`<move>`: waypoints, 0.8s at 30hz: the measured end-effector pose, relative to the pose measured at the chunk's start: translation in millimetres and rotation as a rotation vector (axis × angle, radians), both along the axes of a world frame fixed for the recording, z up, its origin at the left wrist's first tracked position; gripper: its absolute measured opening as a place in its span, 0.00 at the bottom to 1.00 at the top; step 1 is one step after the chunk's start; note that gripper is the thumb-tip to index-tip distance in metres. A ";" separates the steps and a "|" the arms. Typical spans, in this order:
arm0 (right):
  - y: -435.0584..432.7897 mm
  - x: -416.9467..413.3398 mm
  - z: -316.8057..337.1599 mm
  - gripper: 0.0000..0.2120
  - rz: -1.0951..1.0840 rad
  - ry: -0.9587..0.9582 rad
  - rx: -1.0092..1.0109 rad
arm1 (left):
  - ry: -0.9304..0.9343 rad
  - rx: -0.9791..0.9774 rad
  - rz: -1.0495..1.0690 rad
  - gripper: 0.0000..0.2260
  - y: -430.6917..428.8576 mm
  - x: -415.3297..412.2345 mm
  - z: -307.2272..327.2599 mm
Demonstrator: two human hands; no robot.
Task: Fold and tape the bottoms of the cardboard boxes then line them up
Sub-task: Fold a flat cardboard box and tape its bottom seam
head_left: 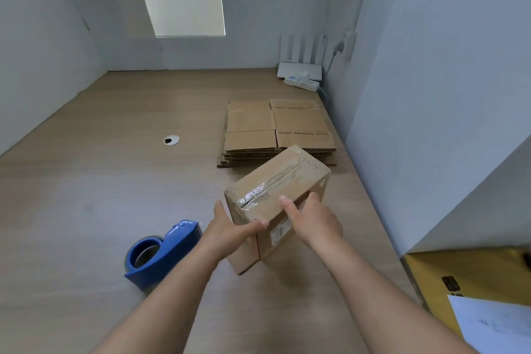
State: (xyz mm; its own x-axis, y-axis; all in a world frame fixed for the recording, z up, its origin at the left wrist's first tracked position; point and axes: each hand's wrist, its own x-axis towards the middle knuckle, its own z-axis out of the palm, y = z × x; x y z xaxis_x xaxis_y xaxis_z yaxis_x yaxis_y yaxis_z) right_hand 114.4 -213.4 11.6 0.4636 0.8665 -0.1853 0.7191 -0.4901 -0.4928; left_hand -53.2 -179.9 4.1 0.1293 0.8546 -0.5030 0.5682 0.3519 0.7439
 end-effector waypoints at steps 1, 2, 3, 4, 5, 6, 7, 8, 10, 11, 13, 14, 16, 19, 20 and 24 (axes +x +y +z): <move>3.0 -0.4 -0.5 0.27 -0.017 0.065 0.001 | -0.020 0.069 -0.012 0.54 4.3 -4.3 -2.5; 5.9 -0.3 -1.7 0.25 -0.038 0.138 0.005 | -0.065 0.122 -0.030 0.56 9.1 -7.8 -3.1; 8.4 0.1 -2.7 0.23 -0.054 0.210 0.010 | -0.122 0.149 -0.047 0.55 14.2 -11.2 -3.1; 10.5 1.0 -3.8 0.21 -0.059 0.272 0.019 | -0.173 0.163 -0.064 0.52 19.1 -14.2 -2.6; 12.4 2.1 -4.1 0.19 -0.055 0.317 0.034 | -0.200 0.174 -0.076 0.48 22.4 -17.0 -2.7; 14.2 3.5 -4.5 0.17 -0.045 0.350 0.057 | -0.208 0.192 -0.088 0.45 23.7 -19.8 -1.9; 16.6 4.7 -5.9 0.15 -0.024 0.375 0.086 | -0.190 0.211 -0.107 0.44 23.1 -22.3 -1.1; 18.9 5.4 -7.2 0.14 0.007 0.392 0.108 | -0.146 0.236 -0.137 0.43 20.9 -24.5 -0.9; 24.5 5.1 -9.0 0.16 0.086 0.417 0.135 | 0.008 0.318 -0.218 0.43 13.8 -26.0 -1.9; 26.5 4.0 -9.2 0.20 0.127 0.434 0.131 | 0.093 0.366 -0.254 0.42 10.2 -25.1 -3.1; 26.4 0.0 -6.9 0.32 0.192 0.476 0.097 | 0.201 0.431 -0.266 0.39 5.2 -21.9 -5.0; 25.5 -2.4 -5.7 0.39 0.209 0.488 0.075 | 0.214 0.443 -0.255 0.37 3.7 -20.0 -5.2; 23.3 -7.2 -7.1 0.49 0.224 0.460 0.046 | 0.212 0.460 -0.256 0.35 3.3 -17.3 -7.5; 19.2 -6.9 -17.6 0.57 0.256 0.458 0.070 | 0.252 0.485 -0.288 0.34 2.4 -13.4 -7.5; 18.0 -4.9 -20.0 0.57 0.265 0.489 0.077 | 0.272 0.494 -0.291 0.33 2.4 -12.3 -6.9; 11.0 3.9 -18.7 0.51 0.339 0.539 0.052 | 0.280 0.493 -0.299 0.34 2.3 -12.2 -6.3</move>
State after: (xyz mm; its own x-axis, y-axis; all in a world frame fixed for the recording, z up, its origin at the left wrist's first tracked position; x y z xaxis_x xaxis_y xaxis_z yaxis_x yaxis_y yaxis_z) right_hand 118.4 -202.3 -7.1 0.0159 0.9629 -0.2693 0.4747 -0.2443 -0.8456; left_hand -65.4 -177.7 -2.2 0.3181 0.9417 -0.1096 0.7853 -0.1970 0.5869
